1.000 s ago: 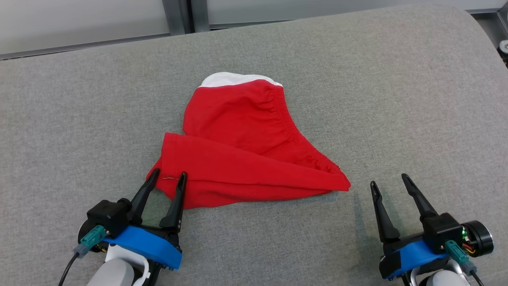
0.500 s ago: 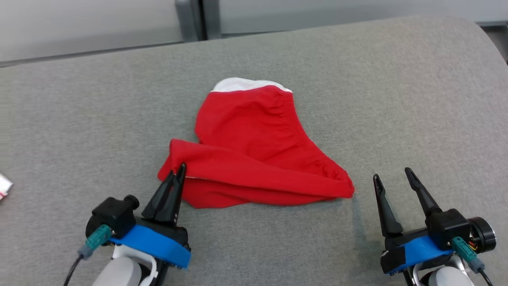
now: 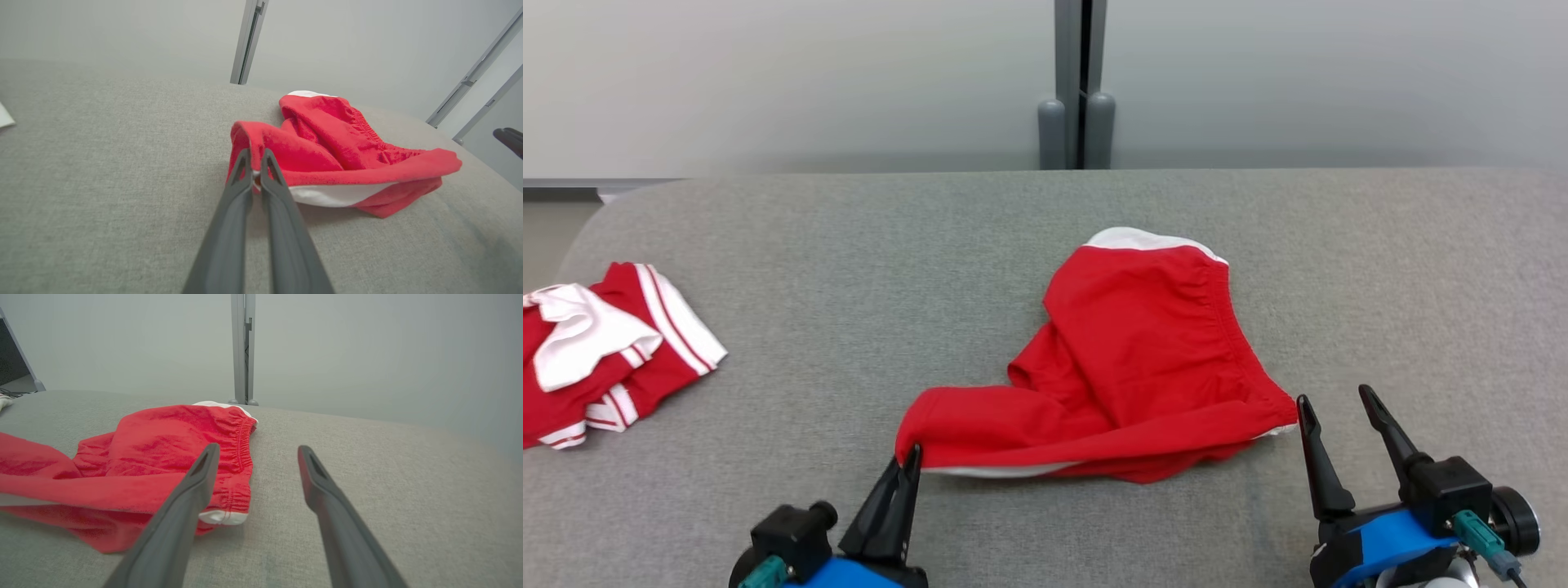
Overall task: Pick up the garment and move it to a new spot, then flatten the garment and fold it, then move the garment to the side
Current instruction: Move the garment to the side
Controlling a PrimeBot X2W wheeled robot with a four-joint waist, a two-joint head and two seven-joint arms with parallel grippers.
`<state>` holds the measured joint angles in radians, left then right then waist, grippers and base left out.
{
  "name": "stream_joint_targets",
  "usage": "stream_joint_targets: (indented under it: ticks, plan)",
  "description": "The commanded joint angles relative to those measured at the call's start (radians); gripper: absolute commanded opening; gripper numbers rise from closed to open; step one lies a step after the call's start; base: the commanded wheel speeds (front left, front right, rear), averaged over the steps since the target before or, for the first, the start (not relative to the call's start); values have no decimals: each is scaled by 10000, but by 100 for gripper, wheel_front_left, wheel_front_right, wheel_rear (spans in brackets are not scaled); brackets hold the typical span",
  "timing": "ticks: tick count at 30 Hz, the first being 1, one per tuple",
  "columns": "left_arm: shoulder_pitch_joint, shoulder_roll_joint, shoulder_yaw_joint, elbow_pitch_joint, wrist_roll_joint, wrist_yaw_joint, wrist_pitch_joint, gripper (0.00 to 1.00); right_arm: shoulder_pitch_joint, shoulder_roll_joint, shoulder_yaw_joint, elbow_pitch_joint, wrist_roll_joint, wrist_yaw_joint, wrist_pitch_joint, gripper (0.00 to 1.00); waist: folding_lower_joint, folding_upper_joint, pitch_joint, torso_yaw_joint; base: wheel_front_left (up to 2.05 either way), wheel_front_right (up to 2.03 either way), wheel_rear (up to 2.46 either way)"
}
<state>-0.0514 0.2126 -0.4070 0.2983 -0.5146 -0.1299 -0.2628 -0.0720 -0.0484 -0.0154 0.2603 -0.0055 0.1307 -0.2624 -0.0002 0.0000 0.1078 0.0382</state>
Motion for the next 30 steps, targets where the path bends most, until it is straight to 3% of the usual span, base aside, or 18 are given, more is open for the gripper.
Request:
stream_joint_targets:
  ticks: [1, 9, 26, 28, 29, 30]
  plan:
    - [104, -35, -6, 75, 70, -15, -29, 0, 167, -39, -19, 29, 108, 1, -36, 100, 2, 0, -67, 66, 0, 0, 0]
    - [320, -289, 252, 755, -22, -15, -29, 0, 163, -39, 63, 115, 111, 1, -37, 100, 2, 0, -87, 240, 0, 0, 0]
    - [-1706, -417, 1700, 3144, 88, -15, -29, 0, -480, -37, 1008, -334, 147, 1, -37, 100, 2, 0, 1306, -784, 0, 0, 0]
    - [-1866, -471, 1835, 3349, 124, -14, -29, 26, -513, -37, 1225, -311, 190, 1, -37, 100, 2, 0, 1354, -764, 0, 0, 0]
    - [-1954, -483, 1930, 3386, 178, -15, -29, 48, -521, -37, 1339, -296, 200, 1, -37, 100, 2, 0, 1382, -737, 0, 0, 0]
    - [-2022, -488, 1965, 3399, 241, -15, -29, 84, -551, -37, 1443, -302, 256, 1, -37, 100, 2, 0, 1410, -704, 0, 0, 0]
